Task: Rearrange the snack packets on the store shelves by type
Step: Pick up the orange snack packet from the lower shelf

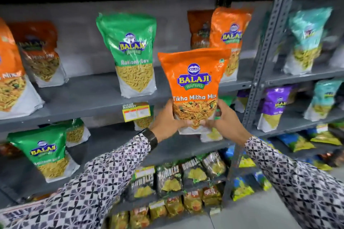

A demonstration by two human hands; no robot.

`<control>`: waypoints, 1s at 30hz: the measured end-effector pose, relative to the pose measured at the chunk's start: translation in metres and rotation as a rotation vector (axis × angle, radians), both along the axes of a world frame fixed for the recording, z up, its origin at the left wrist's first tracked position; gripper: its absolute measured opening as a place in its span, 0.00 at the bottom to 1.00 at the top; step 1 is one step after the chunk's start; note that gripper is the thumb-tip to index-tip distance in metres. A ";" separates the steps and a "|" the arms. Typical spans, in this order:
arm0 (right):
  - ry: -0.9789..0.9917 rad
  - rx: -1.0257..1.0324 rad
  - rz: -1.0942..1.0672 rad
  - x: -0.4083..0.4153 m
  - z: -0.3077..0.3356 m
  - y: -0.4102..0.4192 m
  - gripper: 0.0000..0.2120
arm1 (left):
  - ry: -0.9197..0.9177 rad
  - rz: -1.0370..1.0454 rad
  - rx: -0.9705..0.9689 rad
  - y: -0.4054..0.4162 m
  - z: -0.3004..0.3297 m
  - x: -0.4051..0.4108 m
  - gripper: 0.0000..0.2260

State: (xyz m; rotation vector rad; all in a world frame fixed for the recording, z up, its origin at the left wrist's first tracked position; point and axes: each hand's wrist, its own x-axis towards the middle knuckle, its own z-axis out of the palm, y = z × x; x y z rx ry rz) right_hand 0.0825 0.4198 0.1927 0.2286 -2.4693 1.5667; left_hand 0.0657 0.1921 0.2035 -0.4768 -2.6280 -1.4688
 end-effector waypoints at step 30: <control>0.440 -0.002 -0.406 -0.145 0.054 -0.063 0.22 | 0.161 0.226 0.115 -0.024 0.053 -0.106 0.40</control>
